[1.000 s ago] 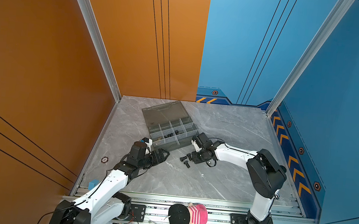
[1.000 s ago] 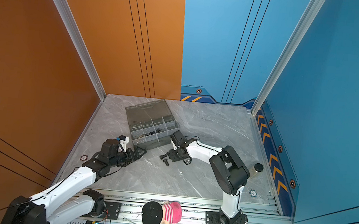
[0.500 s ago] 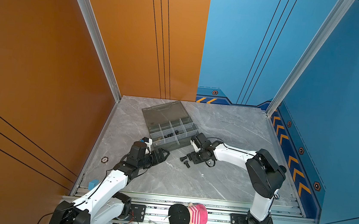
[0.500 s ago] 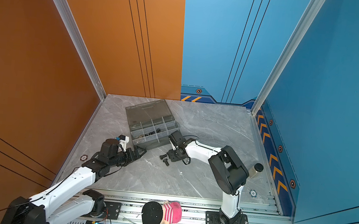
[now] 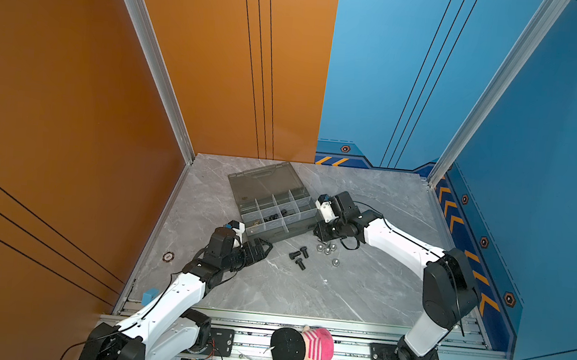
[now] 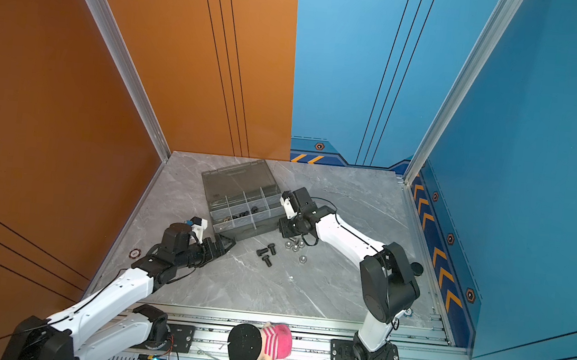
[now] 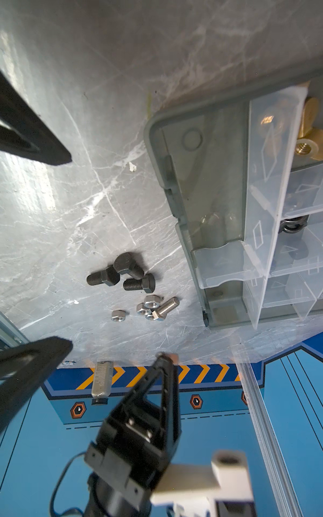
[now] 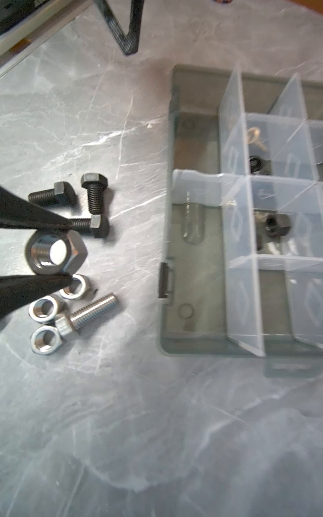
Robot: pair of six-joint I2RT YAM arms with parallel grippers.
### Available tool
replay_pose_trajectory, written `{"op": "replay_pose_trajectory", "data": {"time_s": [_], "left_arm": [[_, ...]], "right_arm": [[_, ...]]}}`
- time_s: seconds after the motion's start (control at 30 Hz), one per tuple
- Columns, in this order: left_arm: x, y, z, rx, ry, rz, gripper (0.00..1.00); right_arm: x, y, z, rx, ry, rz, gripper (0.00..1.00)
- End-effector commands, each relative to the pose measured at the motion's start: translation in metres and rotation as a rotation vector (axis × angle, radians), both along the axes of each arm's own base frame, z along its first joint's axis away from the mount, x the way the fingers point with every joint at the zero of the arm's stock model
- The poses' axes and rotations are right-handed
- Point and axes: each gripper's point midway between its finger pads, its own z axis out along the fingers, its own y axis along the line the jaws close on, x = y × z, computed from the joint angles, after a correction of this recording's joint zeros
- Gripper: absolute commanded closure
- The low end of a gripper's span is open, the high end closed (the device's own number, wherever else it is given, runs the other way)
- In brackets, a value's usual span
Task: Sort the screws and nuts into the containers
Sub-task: 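Close the right gripper on the silver hex nut, then lift the silver hex nut and carry it over the box compartments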
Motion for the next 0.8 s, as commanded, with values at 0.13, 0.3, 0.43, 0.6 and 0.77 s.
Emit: {"op": "replay_pose_trajectory", "data": {"time_s": [0.13, 0.3, 0.43, 0.6, 0.77], "left_arm": [[0.000, -0.003, 0.008, -0.018, -0.018, -0.017, 0.02], [0.000, -0.003, 0.008, -0.019, -0.017, -0.019, 0.02], [0.000, -0.002, 0.007, -0.015, -0.016, -0.012, 0.02], [0.000, -0.001, 0.008, -0.013, -0.015, -0.015, 0.02], [0.000, -0.001, 0.010, -0.010, -0.019, -0.014, 0.02]], "right_arm": [[0.058, 0.013, 0.026, 0.014, -0.088, 0.002, 0.97], [0.104, 0.026, 0.023, 0.010, -0.136, -0.043, 0.96], [0.130, 0.038, 0.009, 0.030, -0.115, -0.076, 0.94], [0.144, 0.048, -0.008, 0.039, -0.099, -0.094, 0.93], [0.146, 0.050, -0.024, 0.023, -0.073, -0.093, 0.88]]}}
